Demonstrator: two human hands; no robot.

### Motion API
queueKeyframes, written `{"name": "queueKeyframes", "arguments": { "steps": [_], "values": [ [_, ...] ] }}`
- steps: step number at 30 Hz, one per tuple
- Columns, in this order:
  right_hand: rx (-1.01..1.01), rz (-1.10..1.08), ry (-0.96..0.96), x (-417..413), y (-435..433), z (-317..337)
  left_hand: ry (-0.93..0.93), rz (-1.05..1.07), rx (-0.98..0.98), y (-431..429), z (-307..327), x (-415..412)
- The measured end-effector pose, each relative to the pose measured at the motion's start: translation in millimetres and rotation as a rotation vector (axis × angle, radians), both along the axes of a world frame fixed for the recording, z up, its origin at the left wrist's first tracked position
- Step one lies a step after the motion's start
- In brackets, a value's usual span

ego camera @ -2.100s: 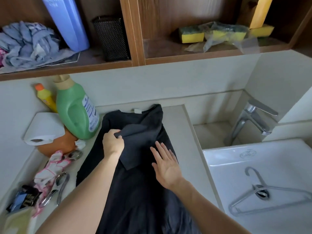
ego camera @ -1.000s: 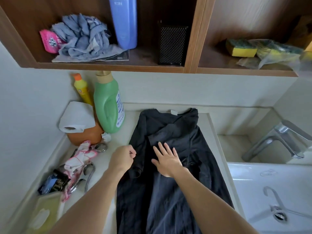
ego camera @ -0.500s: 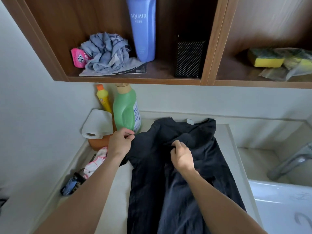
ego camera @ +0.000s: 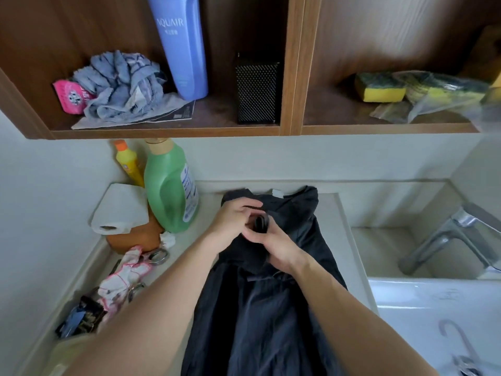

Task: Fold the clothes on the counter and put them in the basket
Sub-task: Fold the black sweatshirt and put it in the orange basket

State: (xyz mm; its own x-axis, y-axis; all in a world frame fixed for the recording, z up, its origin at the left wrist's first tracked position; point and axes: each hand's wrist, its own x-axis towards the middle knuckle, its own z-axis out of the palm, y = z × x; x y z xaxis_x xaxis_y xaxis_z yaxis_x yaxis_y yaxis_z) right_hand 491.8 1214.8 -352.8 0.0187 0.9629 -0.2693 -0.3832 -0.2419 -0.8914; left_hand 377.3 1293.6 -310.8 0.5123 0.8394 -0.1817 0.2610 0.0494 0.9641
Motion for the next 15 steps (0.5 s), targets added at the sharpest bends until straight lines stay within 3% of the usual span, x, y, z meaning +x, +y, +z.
{"name": "queueKeyframes", "arguments": {
  "steps": [2,6,9,13,15],
  "values": [
    [-0.061,-0.176,-0.322,6,2,-6,-0.007,-0.025,-0.028,0,-8,0],
    [-0.027,-0.339,-0.542,35,9,-11,0.199,-0.014,0.227,-2,-23,-3],
    [-0.009,-0.354,-0.807,60,4,-17,0.32,-0.093,0.275,-12,-39,-10],
    [-0.29,-0.411,-0.86,91,-16,-46,0.533,-0.254,0.283,-28,-71,-21],
    [-0.325,-0.412,-0.943,86,-26,-54,0.603,-0.319,0.29,-39,-81,-25]
  ]
}}
